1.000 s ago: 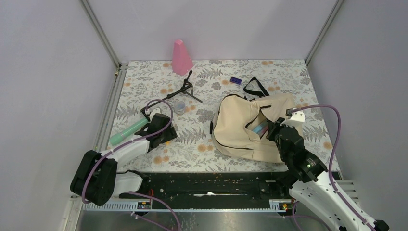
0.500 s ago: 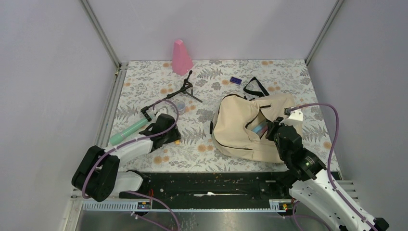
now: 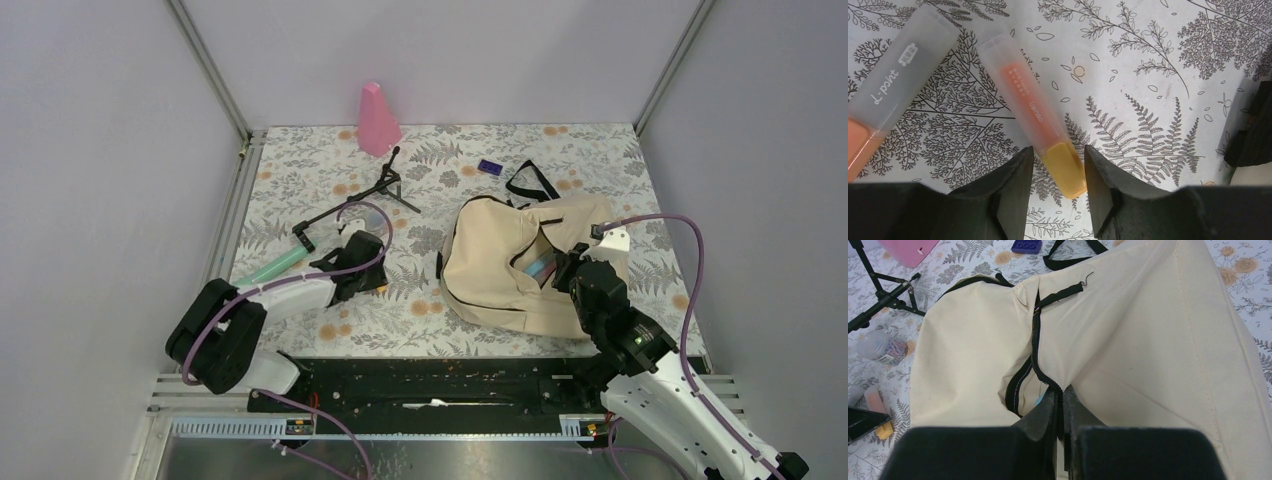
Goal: Pack the student bag
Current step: Pick up the stationery from the center of the board, then place the stationery in the student bag, then pick up the stationery from the center of the board.
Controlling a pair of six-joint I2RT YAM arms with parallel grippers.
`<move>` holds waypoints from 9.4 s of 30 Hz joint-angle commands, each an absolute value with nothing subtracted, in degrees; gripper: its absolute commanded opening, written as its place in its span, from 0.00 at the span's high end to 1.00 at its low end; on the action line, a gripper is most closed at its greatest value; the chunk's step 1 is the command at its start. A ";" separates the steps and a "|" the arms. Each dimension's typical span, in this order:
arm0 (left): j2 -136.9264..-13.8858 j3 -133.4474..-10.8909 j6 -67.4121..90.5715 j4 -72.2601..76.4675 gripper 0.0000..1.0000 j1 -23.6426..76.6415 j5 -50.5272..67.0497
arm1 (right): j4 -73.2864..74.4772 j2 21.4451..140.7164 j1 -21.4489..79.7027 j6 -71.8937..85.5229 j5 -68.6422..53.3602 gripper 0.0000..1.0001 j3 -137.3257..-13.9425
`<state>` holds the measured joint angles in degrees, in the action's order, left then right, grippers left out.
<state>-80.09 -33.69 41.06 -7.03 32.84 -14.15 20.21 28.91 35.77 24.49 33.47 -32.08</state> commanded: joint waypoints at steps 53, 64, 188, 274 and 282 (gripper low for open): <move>-79.73 -56.59 39.98 2.97 0.97 62.66 7.46 | 16.73 28.18 35.77 24.29 27.74 1.00 -36.85; -97.54 -71.59 41.84 5.42 0.96 63.72 18.24 | 17.66 27.76 35.73 23.37 26.36 1.00 -38.10; -69.28 -25.94 38.55 -2.02 0.12 9.44 0.83 | 15.73 28.70 35.66 24.41 30.01 1.00 -35.08; -87.12 -38.94 48.17 -26.81 0.73 52.66 -24.64 | 15.87 26.05 35.70 24.80 31.09 1.00 -34.60; -76.27 -38.54 48.26 -24.57 0.86 56.31 -28.25 | 15.91 25.58 35.69 24.65 31.20 1.00 -34.69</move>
